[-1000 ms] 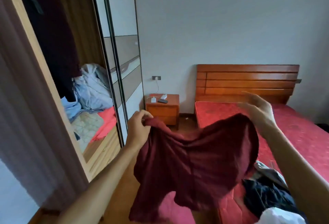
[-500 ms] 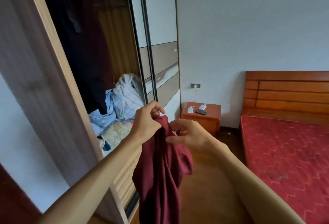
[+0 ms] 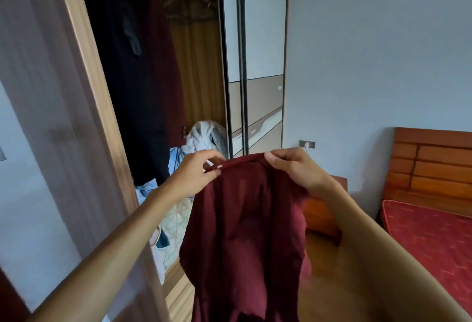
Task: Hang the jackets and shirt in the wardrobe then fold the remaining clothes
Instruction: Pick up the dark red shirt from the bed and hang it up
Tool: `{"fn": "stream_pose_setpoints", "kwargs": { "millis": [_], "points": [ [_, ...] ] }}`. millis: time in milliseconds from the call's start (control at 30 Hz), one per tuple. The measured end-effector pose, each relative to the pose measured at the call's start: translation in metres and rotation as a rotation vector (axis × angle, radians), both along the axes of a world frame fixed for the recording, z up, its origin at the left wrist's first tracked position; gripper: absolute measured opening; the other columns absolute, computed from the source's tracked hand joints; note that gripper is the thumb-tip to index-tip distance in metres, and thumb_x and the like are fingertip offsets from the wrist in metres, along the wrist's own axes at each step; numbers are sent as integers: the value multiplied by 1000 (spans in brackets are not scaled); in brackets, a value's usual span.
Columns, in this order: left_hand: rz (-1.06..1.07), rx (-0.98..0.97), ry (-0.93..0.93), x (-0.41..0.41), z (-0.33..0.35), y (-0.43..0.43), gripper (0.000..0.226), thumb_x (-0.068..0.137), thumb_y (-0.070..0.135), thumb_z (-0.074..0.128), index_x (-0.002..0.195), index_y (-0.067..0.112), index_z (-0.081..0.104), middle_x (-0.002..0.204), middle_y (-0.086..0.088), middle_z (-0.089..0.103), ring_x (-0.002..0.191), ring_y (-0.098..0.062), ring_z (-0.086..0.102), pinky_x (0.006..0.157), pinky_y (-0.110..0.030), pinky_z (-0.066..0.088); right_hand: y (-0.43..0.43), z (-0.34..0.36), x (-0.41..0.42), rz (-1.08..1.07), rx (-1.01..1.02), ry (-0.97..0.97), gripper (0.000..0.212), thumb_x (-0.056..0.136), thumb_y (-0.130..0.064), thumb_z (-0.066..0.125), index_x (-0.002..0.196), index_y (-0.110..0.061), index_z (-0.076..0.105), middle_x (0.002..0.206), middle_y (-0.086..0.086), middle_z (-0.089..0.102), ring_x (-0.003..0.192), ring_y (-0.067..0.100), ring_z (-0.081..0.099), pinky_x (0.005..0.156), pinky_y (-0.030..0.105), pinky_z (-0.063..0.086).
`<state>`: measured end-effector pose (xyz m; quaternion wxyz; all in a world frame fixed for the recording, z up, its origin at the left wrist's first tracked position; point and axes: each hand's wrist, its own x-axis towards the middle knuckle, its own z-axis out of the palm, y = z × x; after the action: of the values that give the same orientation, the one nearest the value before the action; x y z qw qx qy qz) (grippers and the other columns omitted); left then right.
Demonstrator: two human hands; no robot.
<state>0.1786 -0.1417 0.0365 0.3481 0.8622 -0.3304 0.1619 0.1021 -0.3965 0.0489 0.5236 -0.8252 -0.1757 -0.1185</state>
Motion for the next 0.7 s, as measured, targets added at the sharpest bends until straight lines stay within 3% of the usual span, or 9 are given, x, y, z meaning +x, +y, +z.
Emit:
{"fn": "stream_pose_setpoints", "kwargs": {
  "millis": [100,233,400,467,533,600,700],
  "points": [
    [41,17,-67,40,-9,21,34,85,-1,69,103,28,68,101,8,70,94,-7,66,89,-24,52,-14,17,28,16,41,34,35,100,-25,56,71,-21,75,76,-6,72,72,5,64,70,18,48],
    [183,20,-101,79,-27,47,45,76,-11,65,110,18,68,104,7,71,99,-9,68,93,-26,52,-40,25,61,-74,9,-67,33,99,-16,58,72,-26,74,71,-15,69,68,-2,59,69,12,44],
    [194,32,-125,108,-25,64,26,84,3,74,105,18,73,89,34,65,92,3,66,88,-20,50,-78,18,103,-379,-181,-220,10,91,-31,69,89,-27,79,86,-16,76,84,-1,67,75,10,46],
    [201,98,-153,114,-17,64,16,88,17,74,103,22,72,94,23,65,93,-7,67,84,-30,52,-91,8,122,-440,-306,-270,12,88,-34,73,92,-25,80,88,-10,74,86,6,66,78,17,46],
    [353,277,-198,121,-6,60,24,91,27,70,113,19,67,108,8,57,98,-20,63,78,-40,52,-103,6,142,-409,-472,-264,16,87,-29,74,97,-18,80,91,3,71,87,19,65,78,23,43],
    [481,431,-329,126,10,54,27,90,30,67,114,16,62,111,1,49,98,-24,60,69,-42,49,-113,20,161,-319,-607,-289,16,87,-18,74,100,-11,79,93,10,70,89,29,66,77,21,39],
    [578,374,-539,130,28,47,23,84,24,69,101,12,59,100,-4,49,83,-28,60,55,-38,41,-125,43,189,-406,-462,-641,15,91,-5,66,102,-5,77,94,12,67,84,24,65,79,21,44]
  ]
}}
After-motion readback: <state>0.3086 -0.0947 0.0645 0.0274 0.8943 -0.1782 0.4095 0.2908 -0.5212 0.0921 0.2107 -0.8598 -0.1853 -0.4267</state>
